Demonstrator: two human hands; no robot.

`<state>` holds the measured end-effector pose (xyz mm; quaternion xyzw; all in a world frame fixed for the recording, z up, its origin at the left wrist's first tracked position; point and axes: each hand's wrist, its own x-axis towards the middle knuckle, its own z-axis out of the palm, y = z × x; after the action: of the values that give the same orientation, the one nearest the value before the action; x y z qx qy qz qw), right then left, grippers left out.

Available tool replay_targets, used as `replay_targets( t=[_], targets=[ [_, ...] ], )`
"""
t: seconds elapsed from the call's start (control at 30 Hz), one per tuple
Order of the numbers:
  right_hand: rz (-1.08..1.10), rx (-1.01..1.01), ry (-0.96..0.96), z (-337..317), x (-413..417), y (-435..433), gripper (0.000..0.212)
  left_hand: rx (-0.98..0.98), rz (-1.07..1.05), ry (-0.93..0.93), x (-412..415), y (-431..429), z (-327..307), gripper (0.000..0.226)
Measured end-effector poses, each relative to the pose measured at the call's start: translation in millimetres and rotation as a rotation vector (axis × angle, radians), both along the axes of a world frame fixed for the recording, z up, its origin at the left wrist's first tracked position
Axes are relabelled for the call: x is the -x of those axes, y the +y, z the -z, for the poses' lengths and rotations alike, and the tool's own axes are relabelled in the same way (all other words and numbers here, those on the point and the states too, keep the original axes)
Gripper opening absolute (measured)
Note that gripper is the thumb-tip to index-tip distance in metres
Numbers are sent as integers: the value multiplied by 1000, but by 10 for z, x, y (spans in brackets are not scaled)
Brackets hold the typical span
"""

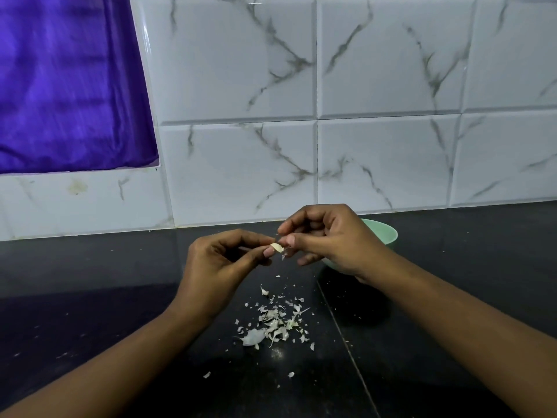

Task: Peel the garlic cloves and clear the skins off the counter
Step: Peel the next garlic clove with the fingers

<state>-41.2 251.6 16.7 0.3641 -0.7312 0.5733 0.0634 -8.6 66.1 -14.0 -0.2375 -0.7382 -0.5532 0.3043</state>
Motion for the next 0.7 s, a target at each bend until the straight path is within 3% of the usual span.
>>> replay_targets(
  t=[0.13, 0.3, 0.47, 0.7],
  targets=[
    [67, -233, 437, -17, -36, 58, 10, -17, -4, 3, 8, -19, -1, 10],
    [143, -261, 698, 28, 12, 21, 9, 6, -65, 18, 12, -52, 7, 10],
    [194, -314, 772, 52, 45, 5, 9, 62, -112, 16, -5, -24, 17, 12],
    [214, -273, 733, 82, 29, -28, 4, 63, -98, 1, -10, -14, 13, 9]
  ],
)
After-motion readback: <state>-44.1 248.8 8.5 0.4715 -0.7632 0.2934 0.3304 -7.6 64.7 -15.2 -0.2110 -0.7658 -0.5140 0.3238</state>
